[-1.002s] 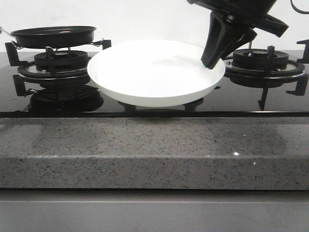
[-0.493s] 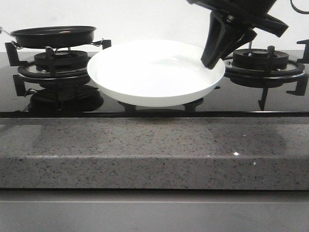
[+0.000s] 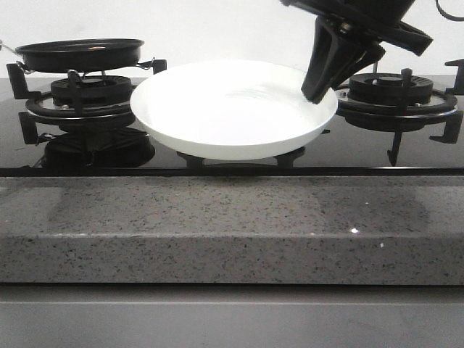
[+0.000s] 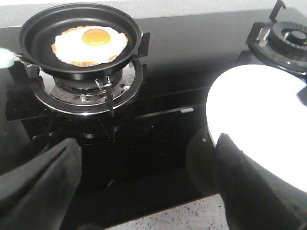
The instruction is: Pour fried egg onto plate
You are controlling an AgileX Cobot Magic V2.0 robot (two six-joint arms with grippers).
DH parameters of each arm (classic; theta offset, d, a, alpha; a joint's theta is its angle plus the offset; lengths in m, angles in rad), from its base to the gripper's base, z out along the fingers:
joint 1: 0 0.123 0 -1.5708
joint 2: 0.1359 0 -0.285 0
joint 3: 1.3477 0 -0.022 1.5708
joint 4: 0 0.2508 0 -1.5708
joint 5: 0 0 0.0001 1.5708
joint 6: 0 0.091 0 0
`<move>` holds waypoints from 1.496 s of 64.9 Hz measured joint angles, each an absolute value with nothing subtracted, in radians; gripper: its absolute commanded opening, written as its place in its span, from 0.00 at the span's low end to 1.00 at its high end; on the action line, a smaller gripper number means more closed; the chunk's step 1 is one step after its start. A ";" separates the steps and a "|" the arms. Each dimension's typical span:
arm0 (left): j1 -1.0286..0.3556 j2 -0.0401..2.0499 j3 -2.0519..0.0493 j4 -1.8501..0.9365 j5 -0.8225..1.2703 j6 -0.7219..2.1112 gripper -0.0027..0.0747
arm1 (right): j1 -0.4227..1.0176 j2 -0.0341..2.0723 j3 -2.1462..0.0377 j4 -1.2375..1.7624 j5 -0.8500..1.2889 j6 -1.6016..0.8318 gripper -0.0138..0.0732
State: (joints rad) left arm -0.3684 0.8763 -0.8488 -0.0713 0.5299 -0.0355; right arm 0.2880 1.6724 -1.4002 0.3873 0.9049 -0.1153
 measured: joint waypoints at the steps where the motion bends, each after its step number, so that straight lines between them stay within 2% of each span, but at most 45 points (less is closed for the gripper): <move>1: -0.364 0.885 -0.861 -0.069 0.539 -0.036 0.76 | 0.288 1.672 -1.400 0.387 0.905 -0.115 0.08; 11: -0.247 0.995 -0.999 -0.068 0.646 -0.036 0.76 | 0.288 1.672 -1.400 0.387 0.905 -0.115 0.08; 21: -0.067 1.092 -1.094 -0.132 0.726 -0.005 0.75 | 0.288 1.672 -1.400 0.387 0.905 -0.115 0.08; 40: 0.299 1.311 -1.230 -0.604 0.875 0.309 0.75 | 0.288 1.672 -1.400 0.387 0.905 -0.115 0.08; 49: 0.458 1.467 -1.275 -0.936 0.982 0.447 0.75 | 0.288 1.672 -1.400 0.387 0.905 -0.115 0.08; 63: 0.501 1.639 -1.294 -1.227 1.061 0.527 0.75 | 0.288 1.672 -1.400 0.387 0.905 -0.115 0.08; 78: 0.491 1.757 -1.295 -1.373 1.063 0.535 0.75 | 0.288 1.672 -1.400 0.389 0.905 -0.115 0.08; 97: 0.420 1.837 -1.326 -1.426 1.068 0.537 0.65 | 0.288 1.672 -1.400 0.389 0.905 -0.115 0.08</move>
